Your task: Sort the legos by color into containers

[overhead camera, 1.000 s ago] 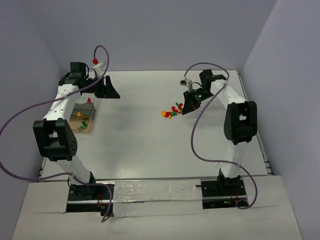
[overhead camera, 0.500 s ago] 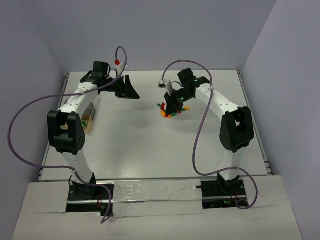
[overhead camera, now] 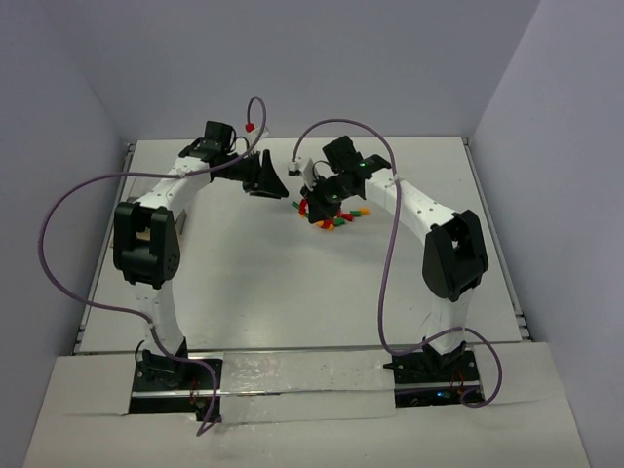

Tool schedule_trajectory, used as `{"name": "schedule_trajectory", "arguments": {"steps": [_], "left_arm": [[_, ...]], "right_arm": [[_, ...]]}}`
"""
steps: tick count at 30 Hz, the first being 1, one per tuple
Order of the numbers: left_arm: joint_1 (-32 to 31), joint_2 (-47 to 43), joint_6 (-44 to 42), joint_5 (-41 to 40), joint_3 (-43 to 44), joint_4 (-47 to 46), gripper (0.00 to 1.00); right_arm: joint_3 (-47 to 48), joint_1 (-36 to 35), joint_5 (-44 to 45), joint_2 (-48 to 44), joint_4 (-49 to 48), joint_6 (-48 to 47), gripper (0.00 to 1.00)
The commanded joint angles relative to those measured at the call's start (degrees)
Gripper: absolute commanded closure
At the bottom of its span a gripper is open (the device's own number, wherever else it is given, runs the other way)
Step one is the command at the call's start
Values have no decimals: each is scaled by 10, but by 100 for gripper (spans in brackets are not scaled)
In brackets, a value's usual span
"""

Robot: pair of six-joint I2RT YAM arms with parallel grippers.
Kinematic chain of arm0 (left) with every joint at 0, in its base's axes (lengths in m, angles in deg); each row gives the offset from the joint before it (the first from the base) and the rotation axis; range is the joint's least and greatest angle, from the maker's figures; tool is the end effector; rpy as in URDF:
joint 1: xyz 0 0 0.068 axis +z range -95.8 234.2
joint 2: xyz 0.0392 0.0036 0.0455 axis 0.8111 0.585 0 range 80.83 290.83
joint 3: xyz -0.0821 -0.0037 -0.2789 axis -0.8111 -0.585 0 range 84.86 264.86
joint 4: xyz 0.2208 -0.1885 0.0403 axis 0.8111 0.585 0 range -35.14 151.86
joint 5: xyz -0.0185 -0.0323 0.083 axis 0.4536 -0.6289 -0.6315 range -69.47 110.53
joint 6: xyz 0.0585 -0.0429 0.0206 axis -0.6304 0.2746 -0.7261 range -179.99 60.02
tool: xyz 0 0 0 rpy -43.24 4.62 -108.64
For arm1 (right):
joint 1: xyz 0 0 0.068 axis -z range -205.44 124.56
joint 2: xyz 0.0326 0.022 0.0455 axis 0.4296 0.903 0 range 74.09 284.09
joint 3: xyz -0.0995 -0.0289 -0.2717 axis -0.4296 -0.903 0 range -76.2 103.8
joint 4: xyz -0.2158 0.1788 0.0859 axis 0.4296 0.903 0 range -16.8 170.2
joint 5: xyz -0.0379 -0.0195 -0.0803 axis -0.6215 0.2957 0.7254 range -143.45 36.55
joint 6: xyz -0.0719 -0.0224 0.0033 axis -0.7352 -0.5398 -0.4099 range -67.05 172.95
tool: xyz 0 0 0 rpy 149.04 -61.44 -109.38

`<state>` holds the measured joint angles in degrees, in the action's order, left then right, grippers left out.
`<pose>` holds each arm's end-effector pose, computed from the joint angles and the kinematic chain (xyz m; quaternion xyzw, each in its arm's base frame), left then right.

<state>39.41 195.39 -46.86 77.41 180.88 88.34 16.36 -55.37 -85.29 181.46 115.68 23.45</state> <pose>0.4579 -0.1759 0.2530 0.1671 0.8291 -0.5061 0.1691 0.3804 0.2575 0.2622 -0.5245 0.7631 0.2642 0.2699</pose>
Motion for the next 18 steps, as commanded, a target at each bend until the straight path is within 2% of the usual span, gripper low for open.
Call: {"name": "schedule_trajectory", "arguments": {"steps": [1, 13, 18], "left_arm": [[-13, 7, -5, 15, 38, 13, 41], [-27, 12, -18, 14, 46, 30, 43], [-29, 13, -18, 16, 44, 30, 51]], "right_arm": [[29, -11, 21, -27, -30, 10, 100], [45, -22, 42, -25, -42, 14, 100], [37, -27, 43, -36, -48, 13, 100]]}}
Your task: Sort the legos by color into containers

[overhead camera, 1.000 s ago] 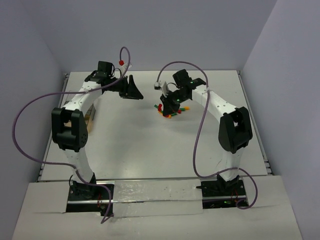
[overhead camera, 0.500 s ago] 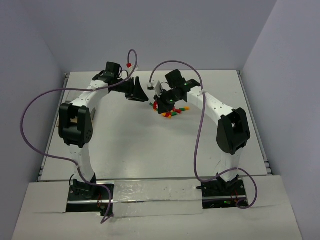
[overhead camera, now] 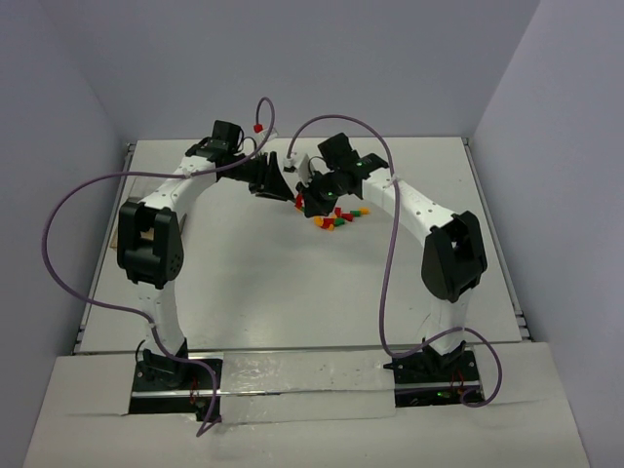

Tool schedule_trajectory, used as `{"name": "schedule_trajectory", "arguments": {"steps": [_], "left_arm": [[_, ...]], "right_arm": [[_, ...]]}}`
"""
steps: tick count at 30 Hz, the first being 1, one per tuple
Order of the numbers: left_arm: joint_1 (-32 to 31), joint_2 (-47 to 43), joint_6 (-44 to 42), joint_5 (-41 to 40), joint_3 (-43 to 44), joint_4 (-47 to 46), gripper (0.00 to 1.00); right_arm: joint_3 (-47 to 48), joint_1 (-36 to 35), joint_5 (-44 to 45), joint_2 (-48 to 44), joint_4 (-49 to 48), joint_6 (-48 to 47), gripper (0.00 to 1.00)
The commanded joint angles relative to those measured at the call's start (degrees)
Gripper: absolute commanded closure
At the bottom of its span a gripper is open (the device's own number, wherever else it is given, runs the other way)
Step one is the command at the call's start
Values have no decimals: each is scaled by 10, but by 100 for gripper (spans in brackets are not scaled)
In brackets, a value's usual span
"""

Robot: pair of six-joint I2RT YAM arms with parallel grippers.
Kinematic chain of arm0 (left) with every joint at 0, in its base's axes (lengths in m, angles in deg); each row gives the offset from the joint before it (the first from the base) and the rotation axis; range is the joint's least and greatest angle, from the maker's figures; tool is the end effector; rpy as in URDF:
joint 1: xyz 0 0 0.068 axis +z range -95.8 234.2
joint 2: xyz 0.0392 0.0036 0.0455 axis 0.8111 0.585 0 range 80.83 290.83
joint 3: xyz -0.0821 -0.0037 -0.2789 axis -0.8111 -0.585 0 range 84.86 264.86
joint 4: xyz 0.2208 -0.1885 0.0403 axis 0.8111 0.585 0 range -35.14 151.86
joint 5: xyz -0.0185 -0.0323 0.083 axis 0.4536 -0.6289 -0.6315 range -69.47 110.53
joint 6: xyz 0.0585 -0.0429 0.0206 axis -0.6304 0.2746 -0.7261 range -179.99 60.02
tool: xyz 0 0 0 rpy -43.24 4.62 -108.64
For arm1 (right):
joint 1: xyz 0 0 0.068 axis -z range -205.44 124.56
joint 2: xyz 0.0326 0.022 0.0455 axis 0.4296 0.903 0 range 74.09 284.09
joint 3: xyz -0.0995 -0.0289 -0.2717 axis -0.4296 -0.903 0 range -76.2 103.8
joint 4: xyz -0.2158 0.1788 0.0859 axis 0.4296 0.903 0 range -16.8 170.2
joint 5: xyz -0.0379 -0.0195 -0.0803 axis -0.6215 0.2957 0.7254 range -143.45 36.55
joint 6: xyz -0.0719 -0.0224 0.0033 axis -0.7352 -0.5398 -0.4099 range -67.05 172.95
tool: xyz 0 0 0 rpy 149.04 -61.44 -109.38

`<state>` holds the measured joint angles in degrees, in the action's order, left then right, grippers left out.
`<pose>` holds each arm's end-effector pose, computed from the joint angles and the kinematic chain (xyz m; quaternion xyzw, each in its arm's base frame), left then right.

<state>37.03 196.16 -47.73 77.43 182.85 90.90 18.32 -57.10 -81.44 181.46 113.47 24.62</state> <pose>0.4520 -0.1953 0.2558 0.1854 0.8275 -0.5076 0.1524 0.3823 0.2706 0.2756 -0.5264 0.7589 0.2382 0.3002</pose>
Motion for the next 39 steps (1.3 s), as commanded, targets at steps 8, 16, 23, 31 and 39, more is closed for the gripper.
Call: {"name": "schedule_trajectory", "arguments": {"steps": [8, 16, 23, 31, 39], "left_arm": [[-7, 6, -10, 17, 26, 7, 67], [-7, 1, -11, 2, 20, 8, 86], [-7, -3, -16, -46, 8, 13, 100], [6, -22, -11, -81, -19, 7, 100], [146, -143, -58, -112, -101, 33, 100]], "right_arm": [[6, -17, 10, -49, -37, -2, 100], [-6, -17, 13, -62, -53, 0, 100], [-20, -17, -3, -75, -62, 6, 100], [-38, -15, -1, -87, -69, 5, 100], [-63, -5, 11, -97, -67, -7, 100]]}}
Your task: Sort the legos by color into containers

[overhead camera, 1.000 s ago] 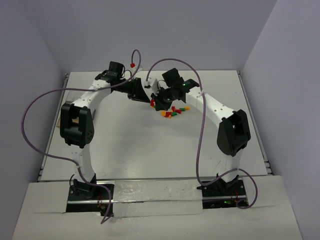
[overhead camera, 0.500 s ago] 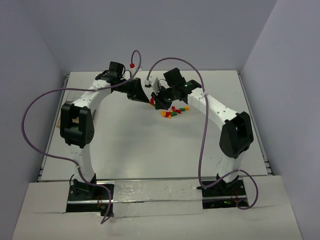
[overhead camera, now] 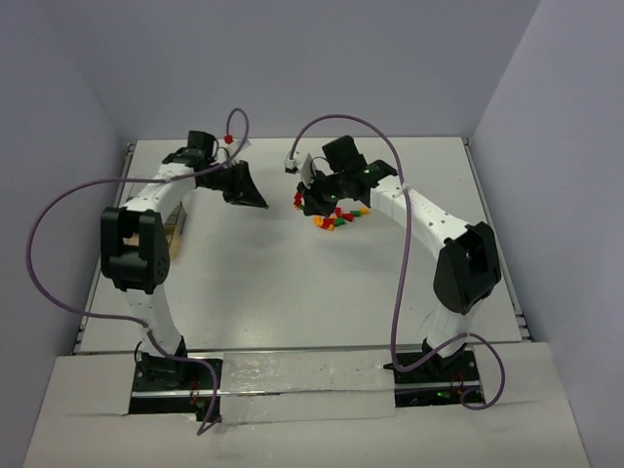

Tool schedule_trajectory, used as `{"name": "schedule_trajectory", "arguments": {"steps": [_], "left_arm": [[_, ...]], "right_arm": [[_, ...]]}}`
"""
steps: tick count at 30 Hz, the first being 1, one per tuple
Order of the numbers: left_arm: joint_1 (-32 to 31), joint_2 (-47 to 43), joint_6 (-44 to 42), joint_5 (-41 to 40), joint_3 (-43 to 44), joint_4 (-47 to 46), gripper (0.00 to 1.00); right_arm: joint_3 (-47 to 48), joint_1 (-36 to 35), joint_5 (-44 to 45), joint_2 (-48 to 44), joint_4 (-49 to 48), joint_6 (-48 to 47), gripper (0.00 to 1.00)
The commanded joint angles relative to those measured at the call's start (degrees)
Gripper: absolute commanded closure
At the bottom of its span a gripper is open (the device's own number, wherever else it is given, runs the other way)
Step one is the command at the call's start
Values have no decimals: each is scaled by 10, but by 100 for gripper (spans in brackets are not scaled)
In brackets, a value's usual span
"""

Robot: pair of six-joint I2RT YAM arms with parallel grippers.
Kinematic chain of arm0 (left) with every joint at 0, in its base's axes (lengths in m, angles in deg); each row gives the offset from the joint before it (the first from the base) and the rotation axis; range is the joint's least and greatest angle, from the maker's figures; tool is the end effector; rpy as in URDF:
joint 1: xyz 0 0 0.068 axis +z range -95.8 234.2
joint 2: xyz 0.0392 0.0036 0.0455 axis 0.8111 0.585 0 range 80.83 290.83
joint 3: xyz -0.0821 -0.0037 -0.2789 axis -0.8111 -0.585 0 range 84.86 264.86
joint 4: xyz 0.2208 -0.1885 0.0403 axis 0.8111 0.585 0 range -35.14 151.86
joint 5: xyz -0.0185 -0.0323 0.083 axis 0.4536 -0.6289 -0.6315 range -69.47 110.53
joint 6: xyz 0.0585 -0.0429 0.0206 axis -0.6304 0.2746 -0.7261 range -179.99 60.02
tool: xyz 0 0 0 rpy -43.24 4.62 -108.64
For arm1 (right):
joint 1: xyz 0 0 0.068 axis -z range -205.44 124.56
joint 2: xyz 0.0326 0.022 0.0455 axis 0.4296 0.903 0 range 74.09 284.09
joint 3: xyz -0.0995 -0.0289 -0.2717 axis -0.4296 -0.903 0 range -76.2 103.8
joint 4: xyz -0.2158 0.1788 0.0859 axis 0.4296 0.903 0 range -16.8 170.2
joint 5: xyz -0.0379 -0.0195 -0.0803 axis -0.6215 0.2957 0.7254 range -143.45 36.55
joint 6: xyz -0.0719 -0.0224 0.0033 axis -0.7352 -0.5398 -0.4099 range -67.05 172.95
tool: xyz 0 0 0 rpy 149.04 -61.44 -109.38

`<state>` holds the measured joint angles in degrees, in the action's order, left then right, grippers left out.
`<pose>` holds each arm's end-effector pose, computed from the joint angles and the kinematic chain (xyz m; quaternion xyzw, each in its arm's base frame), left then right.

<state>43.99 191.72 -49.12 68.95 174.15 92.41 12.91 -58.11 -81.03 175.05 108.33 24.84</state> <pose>0.4457 -0.1285 0.2309 0.1042 0.8798 -0.4330 0.1663 0.3610 0.2663 0.2971 -0.5325 0.7351 0.2357 0.3471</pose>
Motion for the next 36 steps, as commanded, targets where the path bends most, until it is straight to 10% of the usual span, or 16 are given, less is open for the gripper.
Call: {"name": "schedule_trajectory", "arguments": {"steps": [1, 13, 28, 36], "left_arm": [[89, -112, -76, -40, -17, 29, 100], [318, -126, -251, -145, -3, 230, 99], [331, -134, -246, -317, -95, 169, 92], [331, -115, -230, -320, -92, 160, 60]], "right_arm": [[-9, 6, 8, -32, -15, -11, 100], [-7, 8, 3, -15, -13, -19, 100], [16, 9, -12, 1, -7, -26, 100], [12, 10, -38, -7, -8, -28, 100]]}}
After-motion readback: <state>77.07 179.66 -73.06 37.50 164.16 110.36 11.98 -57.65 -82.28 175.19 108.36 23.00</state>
